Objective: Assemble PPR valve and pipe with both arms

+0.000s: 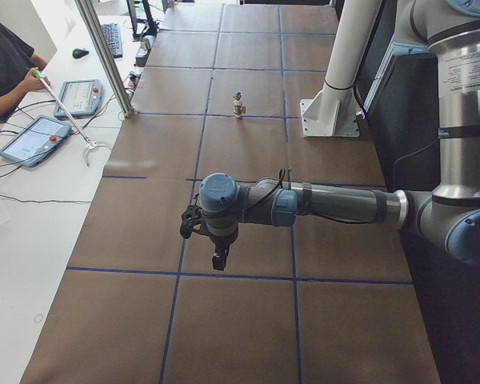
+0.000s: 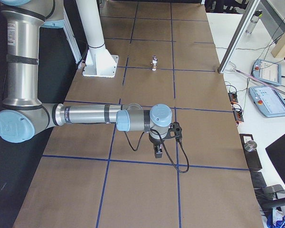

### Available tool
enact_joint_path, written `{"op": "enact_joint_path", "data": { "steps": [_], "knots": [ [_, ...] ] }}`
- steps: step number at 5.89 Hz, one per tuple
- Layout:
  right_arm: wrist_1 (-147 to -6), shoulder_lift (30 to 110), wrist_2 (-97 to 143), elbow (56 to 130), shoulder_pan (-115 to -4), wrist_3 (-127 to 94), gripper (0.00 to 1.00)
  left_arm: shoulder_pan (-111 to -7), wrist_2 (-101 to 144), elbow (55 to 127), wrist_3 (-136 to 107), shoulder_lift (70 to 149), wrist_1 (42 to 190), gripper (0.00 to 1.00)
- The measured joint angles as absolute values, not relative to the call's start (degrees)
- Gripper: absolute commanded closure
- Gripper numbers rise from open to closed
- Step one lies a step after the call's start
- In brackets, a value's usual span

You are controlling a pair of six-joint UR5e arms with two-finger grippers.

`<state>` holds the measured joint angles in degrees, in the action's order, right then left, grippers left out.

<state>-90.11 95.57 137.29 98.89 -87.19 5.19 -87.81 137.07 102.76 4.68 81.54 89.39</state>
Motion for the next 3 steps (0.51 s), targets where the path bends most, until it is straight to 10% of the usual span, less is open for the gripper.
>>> {"op": "enact_joint_path", "data": {
  "steps": [3],
  "knots": [
    [-90.1,94.9,137.5,97.9,-87.2,5.1,0.00,-87.7,137.0,103.1,4.6,81.7,89.4,0.00]
  ]
}}
